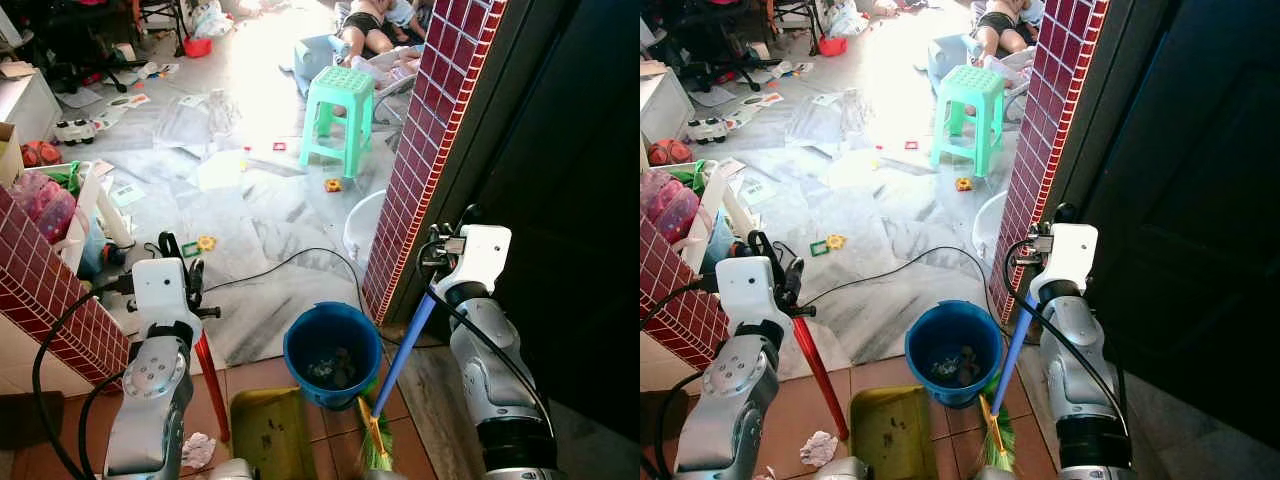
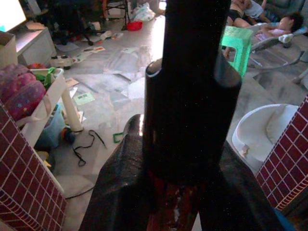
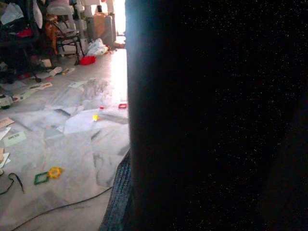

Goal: Sweep floor

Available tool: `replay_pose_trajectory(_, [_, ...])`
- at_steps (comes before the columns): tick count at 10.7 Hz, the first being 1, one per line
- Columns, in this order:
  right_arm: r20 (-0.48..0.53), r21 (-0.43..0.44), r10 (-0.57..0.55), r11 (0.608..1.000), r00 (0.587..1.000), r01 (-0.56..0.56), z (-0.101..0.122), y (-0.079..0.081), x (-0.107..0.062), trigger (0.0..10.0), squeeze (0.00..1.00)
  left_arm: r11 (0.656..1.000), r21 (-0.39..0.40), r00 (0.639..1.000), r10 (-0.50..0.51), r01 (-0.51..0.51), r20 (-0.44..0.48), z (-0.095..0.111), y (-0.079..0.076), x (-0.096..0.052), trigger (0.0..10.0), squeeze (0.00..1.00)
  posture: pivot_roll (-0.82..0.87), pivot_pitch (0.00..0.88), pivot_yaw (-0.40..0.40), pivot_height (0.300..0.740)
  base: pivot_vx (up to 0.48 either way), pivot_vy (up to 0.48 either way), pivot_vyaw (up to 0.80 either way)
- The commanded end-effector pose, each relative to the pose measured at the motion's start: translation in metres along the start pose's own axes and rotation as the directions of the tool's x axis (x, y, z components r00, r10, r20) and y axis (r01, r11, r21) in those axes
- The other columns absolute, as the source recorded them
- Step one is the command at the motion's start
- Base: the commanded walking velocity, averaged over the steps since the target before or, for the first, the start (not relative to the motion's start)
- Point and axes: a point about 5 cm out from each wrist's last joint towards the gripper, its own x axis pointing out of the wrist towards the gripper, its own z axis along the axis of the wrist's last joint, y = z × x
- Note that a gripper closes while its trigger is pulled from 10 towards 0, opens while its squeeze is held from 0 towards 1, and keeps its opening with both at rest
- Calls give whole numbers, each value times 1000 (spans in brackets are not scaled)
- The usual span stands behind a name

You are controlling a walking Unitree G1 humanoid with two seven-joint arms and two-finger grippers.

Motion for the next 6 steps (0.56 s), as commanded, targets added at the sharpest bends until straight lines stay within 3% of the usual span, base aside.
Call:
replay_pose_trajectory(1, [18,46,21,999,1000,-22,4,7,4,10000,0,998,-40,997,-54,56,49,14,-10,2,10000,0,-19,0,5,740,-315,0,0])
replay_pose_trajectory(6, [15,45,22,999,1000,-23,4,8,5,10000,0,998,-45,997,-46,48,54,17,-9,3,10000,0,-17,0,5,740,-321,0,0])
